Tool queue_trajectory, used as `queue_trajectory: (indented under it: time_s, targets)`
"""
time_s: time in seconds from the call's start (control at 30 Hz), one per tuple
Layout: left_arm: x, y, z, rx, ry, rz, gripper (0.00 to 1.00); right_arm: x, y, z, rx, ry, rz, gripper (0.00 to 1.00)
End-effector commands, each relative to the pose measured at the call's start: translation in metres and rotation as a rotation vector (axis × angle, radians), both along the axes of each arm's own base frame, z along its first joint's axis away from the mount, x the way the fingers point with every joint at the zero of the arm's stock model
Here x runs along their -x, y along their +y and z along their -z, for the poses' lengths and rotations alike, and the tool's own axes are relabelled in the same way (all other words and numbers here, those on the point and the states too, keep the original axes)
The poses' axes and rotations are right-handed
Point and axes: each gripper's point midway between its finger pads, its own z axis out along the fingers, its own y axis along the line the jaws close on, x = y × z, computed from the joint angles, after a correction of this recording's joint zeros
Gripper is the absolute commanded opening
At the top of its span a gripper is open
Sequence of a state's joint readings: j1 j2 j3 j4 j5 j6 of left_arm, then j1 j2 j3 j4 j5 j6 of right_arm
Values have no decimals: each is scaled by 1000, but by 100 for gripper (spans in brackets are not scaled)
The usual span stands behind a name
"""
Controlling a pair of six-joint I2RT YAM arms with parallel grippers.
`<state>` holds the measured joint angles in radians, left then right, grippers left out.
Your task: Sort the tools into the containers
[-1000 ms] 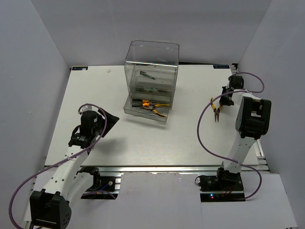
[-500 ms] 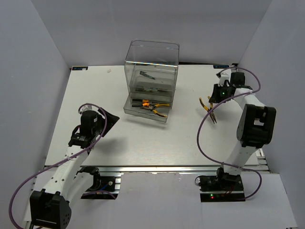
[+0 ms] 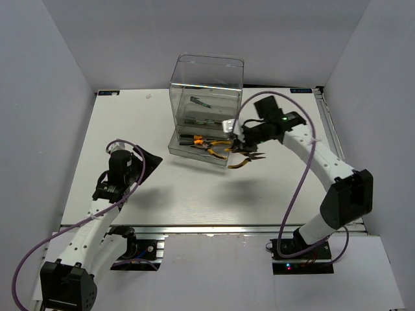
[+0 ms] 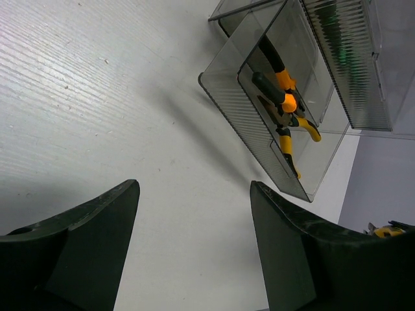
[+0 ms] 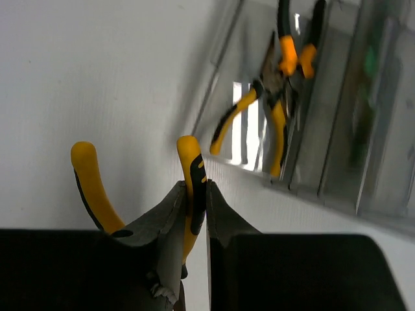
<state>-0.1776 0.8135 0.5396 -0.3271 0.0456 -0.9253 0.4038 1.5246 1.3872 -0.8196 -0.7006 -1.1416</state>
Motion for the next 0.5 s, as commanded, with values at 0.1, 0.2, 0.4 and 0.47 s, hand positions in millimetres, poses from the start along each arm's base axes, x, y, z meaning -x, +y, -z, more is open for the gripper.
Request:
queue_trajectory:
  time_s: [0.1, 0.2, 0.4, 0.47]
  targets:
    - [0, 0, -17, 2, -66, 16, 80, -38, 100, -13, -28, -119, -16, 0]
    - [5, 2, -20, 5, -74, 5, 80, -61, 136, -21, -59, -96, 33, 0]
    - [15, 7, -20, 12, -78, -20, 80, -106, 170, -19, -97, -127, 155, 0]
    - [16, 7, -19, 13, -77, -23, 80, -116, 171, -5, -75, -136, 178, 0]
